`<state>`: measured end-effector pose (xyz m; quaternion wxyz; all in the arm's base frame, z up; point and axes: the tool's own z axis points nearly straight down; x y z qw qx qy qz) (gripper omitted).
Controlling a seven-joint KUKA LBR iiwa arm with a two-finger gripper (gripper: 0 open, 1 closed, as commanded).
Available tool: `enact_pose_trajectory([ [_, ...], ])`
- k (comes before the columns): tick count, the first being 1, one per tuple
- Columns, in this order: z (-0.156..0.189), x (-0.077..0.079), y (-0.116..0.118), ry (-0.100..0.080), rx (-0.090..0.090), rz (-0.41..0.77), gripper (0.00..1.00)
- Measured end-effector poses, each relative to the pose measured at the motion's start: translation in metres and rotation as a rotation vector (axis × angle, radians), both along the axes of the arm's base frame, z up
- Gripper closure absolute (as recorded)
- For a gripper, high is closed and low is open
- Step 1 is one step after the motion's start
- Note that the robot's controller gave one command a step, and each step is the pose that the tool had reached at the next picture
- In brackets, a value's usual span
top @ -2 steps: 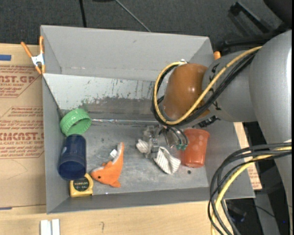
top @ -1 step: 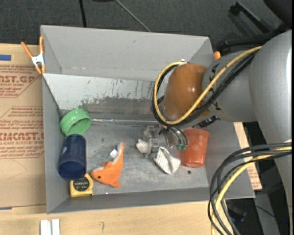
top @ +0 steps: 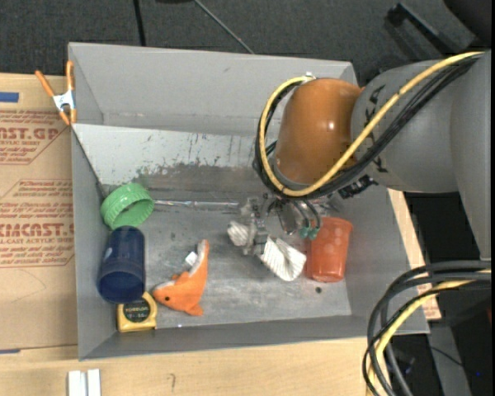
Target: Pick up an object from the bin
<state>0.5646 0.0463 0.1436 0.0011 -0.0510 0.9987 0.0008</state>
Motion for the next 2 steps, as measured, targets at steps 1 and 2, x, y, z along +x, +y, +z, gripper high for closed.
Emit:
enact_pose_trajectory([
  [1,0.0,0.0,0.0,0.0,0.0,0.0,1.0],
  [2,0.123,-0.005,-0.01,-0.002,0.0,-0.028,1.0],
])
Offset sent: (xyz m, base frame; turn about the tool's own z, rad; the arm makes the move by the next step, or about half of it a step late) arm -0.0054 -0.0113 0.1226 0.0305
